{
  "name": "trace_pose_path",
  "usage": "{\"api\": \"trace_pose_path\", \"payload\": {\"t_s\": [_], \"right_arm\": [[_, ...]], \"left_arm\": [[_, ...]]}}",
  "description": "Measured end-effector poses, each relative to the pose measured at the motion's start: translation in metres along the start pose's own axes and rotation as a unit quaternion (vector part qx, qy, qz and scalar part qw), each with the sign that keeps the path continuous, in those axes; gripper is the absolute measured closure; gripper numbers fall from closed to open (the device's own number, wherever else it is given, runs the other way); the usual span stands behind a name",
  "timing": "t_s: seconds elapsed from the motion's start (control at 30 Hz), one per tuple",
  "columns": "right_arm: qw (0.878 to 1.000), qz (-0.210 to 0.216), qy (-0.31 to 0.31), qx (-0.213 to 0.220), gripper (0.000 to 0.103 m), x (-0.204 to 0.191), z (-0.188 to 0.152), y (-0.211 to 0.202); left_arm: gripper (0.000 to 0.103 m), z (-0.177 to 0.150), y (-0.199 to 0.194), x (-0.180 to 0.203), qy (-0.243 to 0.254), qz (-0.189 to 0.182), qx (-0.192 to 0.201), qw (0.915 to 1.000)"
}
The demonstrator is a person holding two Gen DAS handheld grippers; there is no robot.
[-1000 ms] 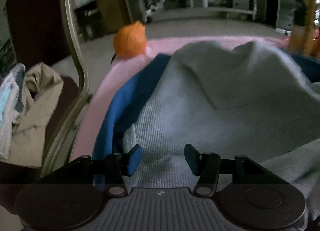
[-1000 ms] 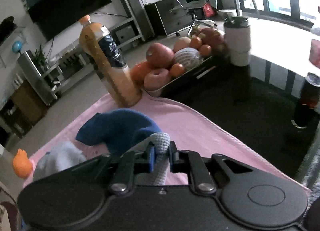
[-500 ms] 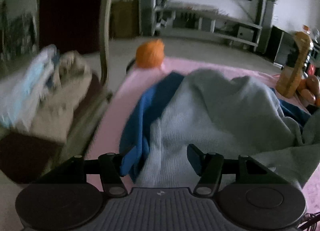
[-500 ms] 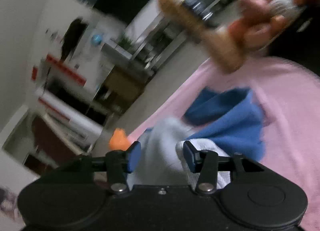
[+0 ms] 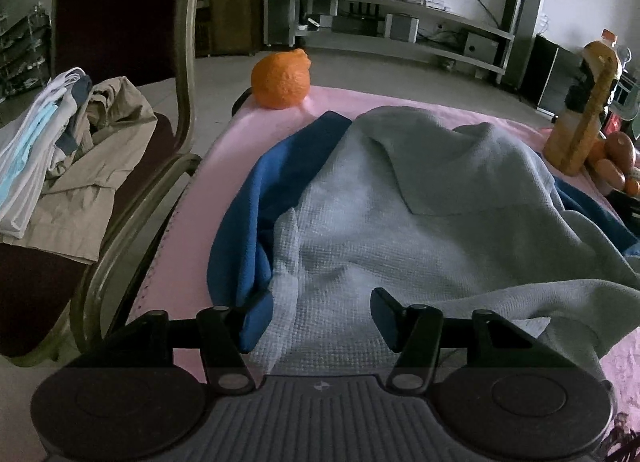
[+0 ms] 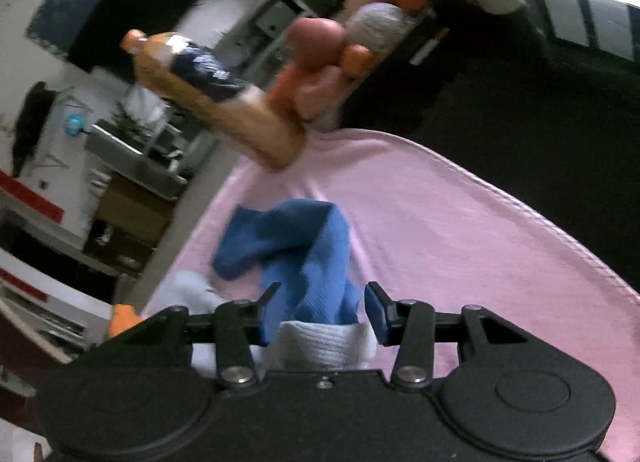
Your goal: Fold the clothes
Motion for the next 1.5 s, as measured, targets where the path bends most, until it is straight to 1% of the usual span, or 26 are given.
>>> {"api": "trace_pose_path", "payload": {"t_s": [0.07,0.17,0.27,0.37,0.43,0.53,0.57,0.6,0.63,0.7,0.77,0.8,0.83,0.9,0.93,0.97,1.0,1.03,1.1,1.17,1.23,1.3,1.37,1.4,1.43,1.5], "right_arm": [[1.000,0.000,0.005,-0.015,0.057,0.010,-0.004,-0.003],[0.999,0.006,0.032,-0.039,0.046,0.026,-0.010,-0.007],[0.994,0.034,0.076,-0.069,0.043,0.039,-0.026,-0.009],[0.985,0.076,0.115,-0.106,0.042,0.042,-0.043,0.003],[0.983,0.090,0.118,-0.104,0.034,0.040,-0.043,0.015],[0.984,0.097,0.119,-0.092,0.034,0.035,-0.039,0.034],[0.984,0.102,0.119,-0.086,0.034,0.033,-0.038,0.039],[0.983,0.114,0.119,-0.077,0.039,0.028,-0.037,0.037],[0.982,0.127,0.119,-0.067,0.049,0.023,-0.035,0.033],[0.981,0.155,0.103,-0.050,0.053,0.007,-0.033,0.021],[0.980,0.179,0.086,-0.031,0.064,-0.009,-0.030,0.006],[0.980,0.178,0.082,-0.025,0.082,-0.012,-0.029,0.001],[0.982,0.169,0.079,-0.016,0.085,-0.014,-0.027,-0.003],[0.990,0.117,0.066,0.030,0.087,-0.013,-0.018,-0.014],[0.990,0.105,0.076,0.061,0.088,-0.009,-0.010,-0.022],[0.986,0.104,0.106,0.082,0.088,-0.003,-0.002,-0.028],[0.982,0.096,0.136,0.093,0.088,0.006,0.005,-0.031],[0.980,0.077,0.157,0.097,0.088,0.016,0.008,-0.031],[0.976,0.033,0.194,0.097,0.087,0.035,0.011,-0.026],[0.976,0.003,0.204,0.077,0.087,0.042,0.005,-0.014],[0.981,-0.010,0.181,0.073,0.086,0.036,0.002,-0.011],[0.985,-0.023,0.156,0.069,0.086,0.029,-0.001,-0.009],[0.988,-0.031,0.133,0.068,0.086,0.023,-0.002,-0.009],[0.990,-0.032,0.122,0.070,0.086,0.020,-0.003,-0.011],[0.990,-0.032,0.119,0.069,0.086,0.020,-0.003,-0.011],[0.990,-0.030,0.120,0.067,0.086,0.022,-0.004,-0.010]], "left_arm": [[0.047,0.000,-0.001,0.001,0.000,-0.002,0.001,1.0000],[0.047,0.000,-0.001,0.002,-0.001,-0.005,0.001,1.0000],[0.047,0.000,0.000,0.003,-0.005,-0.011,0.000,0.9999],[0.047,0.000,0.002,0.005,-0.011,-0.020,-0.004,0.9997],[0.047,-0.002,0.003,0.008,-0.013,-0.029,-0.007,0.9995],[0.047,-0.003,0.004,0.008,-0.018,-0.037,-0.009,0.9991],[0.047,-0.002,0.003,0.006,-0.023,-0.038,-0.009,0.9990],[0.047,-0.002,0.003,0.001,-0.034,-0.040,-0.010,0.9986],[0.047,-0.002,0.003,-0.004,-0.045,-0.043,-0.011,0.9980],[0.047,-0.004,0.003,-0.018,-0.082,-0.051,-0.017,0.9952],[0.047,-0.006,0.004,-0.035,-0.125,-0.058,-0.025,0.9901],[0.047,-0.007,0.005,-0.043,-0.147,-0.062,-0.029,0.9868],[0.047,-0.009,0.006,-0.048,-0.158,-0.064,-0.033,0.9848],[0.047,-0.012,0.007,-0.056,-0.178,-0.067,-0.040,0.9809],[0.047,-0.013,0.008,-0.061,-0.188,-0.069,-0.044,0.9788],[0.046,-0.014,0.009,-0.065,-0.198,-0.071,-0.047,0.9765],[0.046,-0.016,0.009,-0.069,-0.208,-0.073,-0.051,0.9742],[0.046,-0.017,0.010,-0.073,-0.218,-0.074,-0.054,0.9717],[0.046,-0.021,0.013,-0.067,-0.214,-0.080,-0.066,0.9714],[0.046,-0.024,0.015,-0.054,-0.199,-0.087,-0.076,0.9730],[0.046,-0.026,0.017,-0.041,-0.173,-0.087,-0.084,0.9774],[0.046,-0.024,0.024,-0.031,-0.161,-0.090,-0.090,0.9786],[0.051,-0.020,0.034,-0.021,-0.154,-0.098,-0.100,0.9781],[0.069,-0.017,0.041,-0.015,-0.152,-0.106,-0.107,0.9769],[0.084,-0.011,0.043,-0.008,-0.142,-0.108,-0.102,0.9786],[0.090,0.004,0.045,0.008,-0.118,-0.112,-0.090,0.9825]]}}
Point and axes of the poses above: each gripper's, at about its wrist camera, not at the fingertips, and y roughly the way its jaws point, x to its right, z to its top, the point moved 9 cm from there along y, roughly the way its jaws point, and after that the axes turned 4 degrees about -x, right-handed, at the moved point
